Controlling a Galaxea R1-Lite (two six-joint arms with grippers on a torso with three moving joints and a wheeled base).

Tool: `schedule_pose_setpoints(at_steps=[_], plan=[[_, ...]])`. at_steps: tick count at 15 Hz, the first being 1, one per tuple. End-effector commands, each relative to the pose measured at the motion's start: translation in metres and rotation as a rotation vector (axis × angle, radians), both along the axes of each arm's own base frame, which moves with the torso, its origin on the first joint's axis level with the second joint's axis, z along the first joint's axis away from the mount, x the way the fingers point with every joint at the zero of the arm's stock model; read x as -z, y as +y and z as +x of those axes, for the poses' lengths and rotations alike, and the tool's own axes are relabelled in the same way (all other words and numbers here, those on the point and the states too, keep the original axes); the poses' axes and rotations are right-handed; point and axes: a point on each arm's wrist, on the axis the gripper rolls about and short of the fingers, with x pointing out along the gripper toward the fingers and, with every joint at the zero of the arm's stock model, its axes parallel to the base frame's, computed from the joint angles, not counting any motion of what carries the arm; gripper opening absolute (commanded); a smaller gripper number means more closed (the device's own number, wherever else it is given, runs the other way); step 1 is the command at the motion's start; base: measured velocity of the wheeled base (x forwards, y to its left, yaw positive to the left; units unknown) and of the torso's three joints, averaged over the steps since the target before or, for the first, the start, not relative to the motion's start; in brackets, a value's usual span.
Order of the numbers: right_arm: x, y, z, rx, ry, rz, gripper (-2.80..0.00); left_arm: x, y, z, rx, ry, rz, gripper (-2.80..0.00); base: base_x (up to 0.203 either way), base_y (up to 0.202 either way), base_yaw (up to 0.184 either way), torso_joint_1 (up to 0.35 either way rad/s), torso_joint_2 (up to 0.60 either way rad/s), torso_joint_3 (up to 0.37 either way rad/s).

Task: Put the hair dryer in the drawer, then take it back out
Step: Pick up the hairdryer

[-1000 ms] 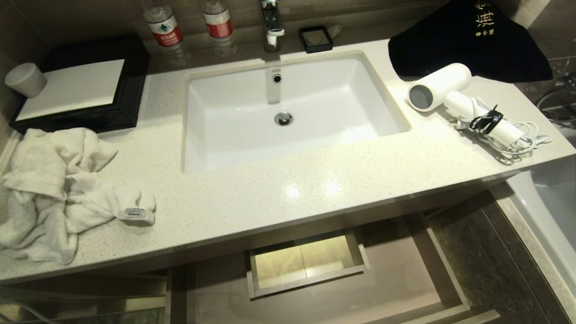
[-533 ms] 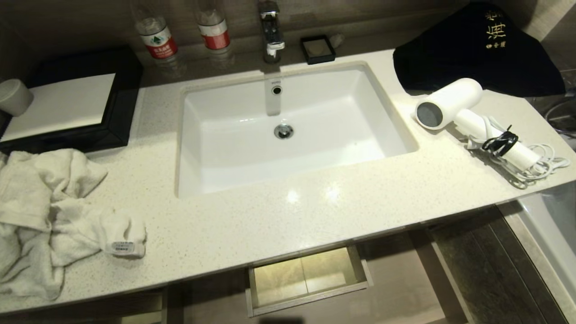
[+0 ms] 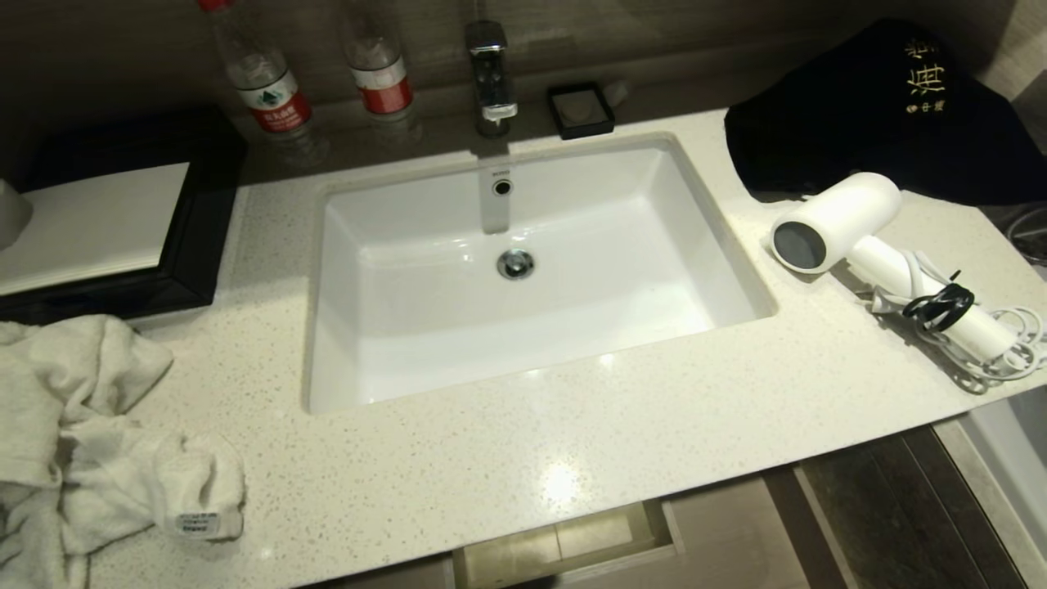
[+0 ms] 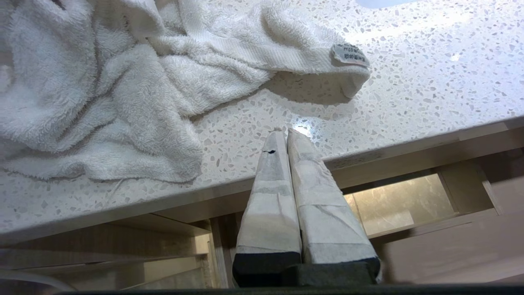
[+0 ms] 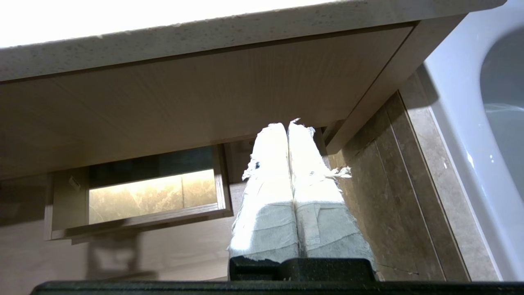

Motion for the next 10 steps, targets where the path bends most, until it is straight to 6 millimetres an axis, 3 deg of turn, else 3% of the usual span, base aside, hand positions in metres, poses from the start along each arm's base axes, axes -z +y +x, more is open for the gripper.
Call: schedule_pose_setpoints(at_steps=[1,10], plan=[[0.0000,0.0000,0.0001,0.000,0.002,-0.002,-2.80,-0.0001,0.0000,0.0000,0.000,-0.001,0.000,-2.80,0.000,0.000,0.000,0.000,0.00,0.000],[0.0000,0.0000,0.0001,-0.003,0.001,-0.001,-2.80,-0.0001,0.0000,0.0000,-0.002,0.000,0.000,-2.80,0.000,0.000,0.000,0.000,0.00,0.000]])
